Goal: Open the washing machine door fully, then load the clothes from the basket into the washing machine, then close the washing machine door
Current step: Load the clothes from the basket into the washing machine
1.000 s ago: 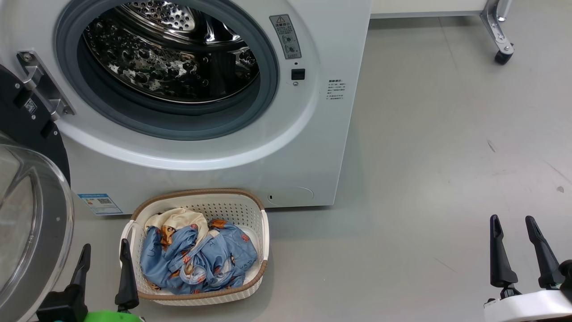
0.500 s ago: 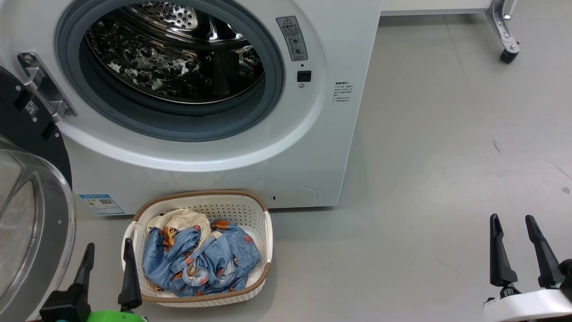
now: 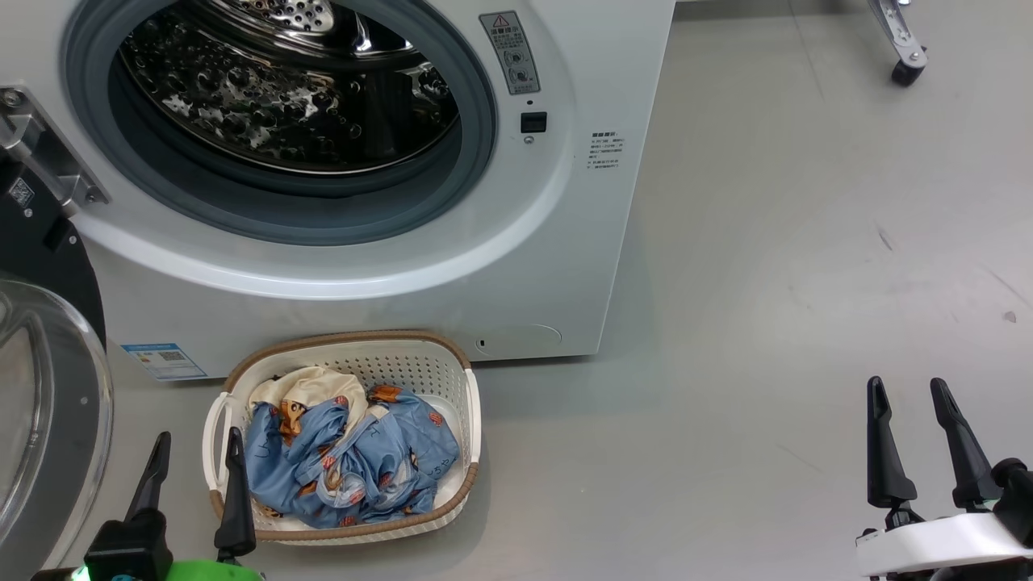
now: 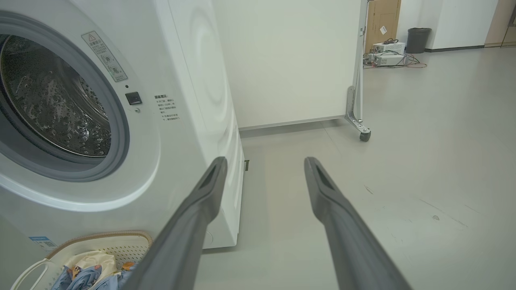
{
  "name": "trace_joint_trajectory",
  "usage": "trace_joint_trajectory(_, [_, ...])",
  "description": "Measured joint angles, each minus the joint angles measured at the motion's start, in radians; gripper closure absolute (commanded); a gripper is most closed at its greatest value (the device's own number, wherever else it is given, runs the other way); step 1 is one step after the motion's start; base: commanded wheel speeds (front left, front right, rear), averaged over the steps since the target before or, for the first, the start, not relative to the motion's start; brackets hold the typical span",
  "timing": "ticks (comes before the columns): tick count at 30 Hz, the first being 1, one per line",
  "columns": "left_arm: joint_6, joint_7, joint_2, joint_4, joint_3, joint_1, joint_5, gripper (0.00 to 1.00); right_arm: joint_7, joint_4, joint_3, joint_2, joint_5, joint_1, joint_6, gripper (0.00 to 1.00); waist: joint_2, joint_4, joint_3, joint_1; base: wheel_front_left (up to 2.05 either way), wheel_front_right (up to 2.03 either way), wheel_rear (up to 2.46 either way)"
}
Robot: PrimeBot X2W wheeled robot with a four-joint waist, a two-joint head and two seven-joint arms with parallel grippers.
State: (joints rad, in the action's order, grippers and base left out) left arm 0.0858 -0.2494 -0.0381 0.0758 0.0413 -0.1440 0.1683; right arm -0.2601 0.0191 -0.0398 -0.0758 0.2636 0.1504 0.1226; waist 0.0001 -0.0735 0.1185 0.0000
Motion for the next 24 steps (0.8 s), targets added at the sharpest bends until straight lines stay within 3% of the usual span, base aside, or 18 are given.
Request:
trace_joint_trajectory(13, [0.002,0.004,-0.037,0.072,-0.046,0.005,-0.035,0.0,0.0,-0.003,0.048,0.021,0.011,-0.045,0.0,0.0,0.0,-0.059,0.091,0.0,0.0,0.0,0.0])
trace_joint_trajectory(24, [0.015,0.117,-0.059,0.137,-0.044,0.111,-0.005,0.0,0.0,-0.004,0.101,0.034,0.034,-0.104,0.0,0.0,0.0,-0.129,0.209,0.0,0.0,0.0,0.0])
